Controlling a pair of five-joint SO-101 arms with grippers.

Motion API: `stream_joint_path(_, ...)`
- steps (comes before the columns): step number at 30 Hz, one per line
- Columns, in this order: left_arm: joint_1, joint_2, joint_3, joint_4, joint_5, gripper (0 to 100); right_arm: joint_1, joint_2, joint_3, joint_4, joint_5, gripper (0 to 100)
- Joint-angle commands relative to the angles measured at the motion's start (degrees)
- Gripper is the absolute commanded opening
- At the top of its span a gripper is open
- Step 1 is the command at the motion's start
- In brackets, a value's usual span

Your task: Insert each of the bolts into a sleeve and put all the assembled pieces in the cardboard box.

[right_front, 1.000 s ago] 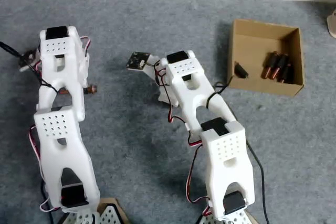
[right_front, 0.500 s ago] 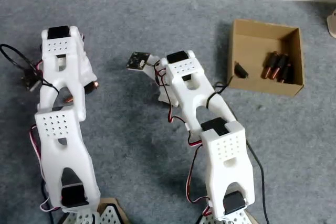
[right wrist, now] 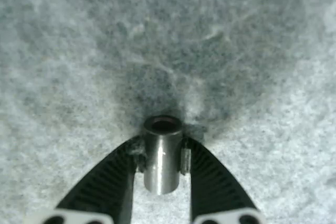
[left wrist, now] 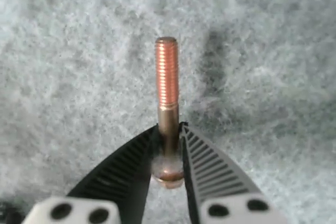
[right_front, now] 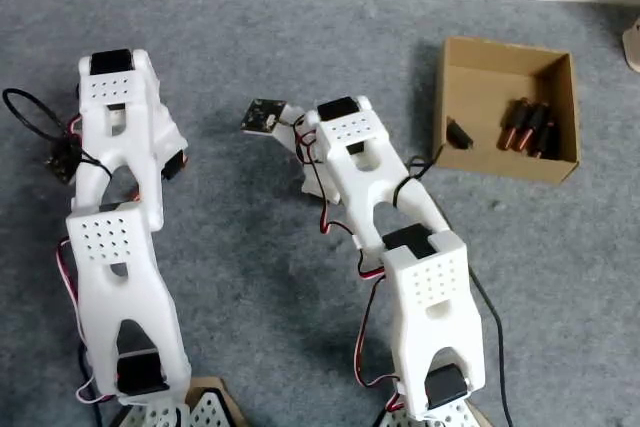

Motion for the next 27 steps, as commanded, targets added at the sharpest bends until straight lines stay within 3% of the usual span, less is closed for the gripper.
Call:
stream_joint_path(1, -0.92, -1.71, -2.68, 1.05, 0.53, 11, 0.31, 0.92, 2.24, 0.22, 0.0, 0.6)
stream_joint_path(13, -1.63, -1.89, -4.35, 1.05, 0.09, 14, 0.31, 0.92, 2.24, 0.22, 0.0, 0.6)
stream_joint_path(22, -6.81, -1.89, -10.77, 1.23, -0.53, 15, 0.31, 0.92, 2.24, 0.13, -0.26, 0.6)
stream_joint_path(24, -6.37, -1.8, -10.33, 1.23, -8.0, 15, 0.22, 0.92, 2.24, 0.13, -0.35, 0.6)
stream_joint_path(27, -6.29, -1.8, -8.84, 1.32, -25.41, 15, 0.22, 0.92, 2.24, 0.13, -0.35, 0.6)
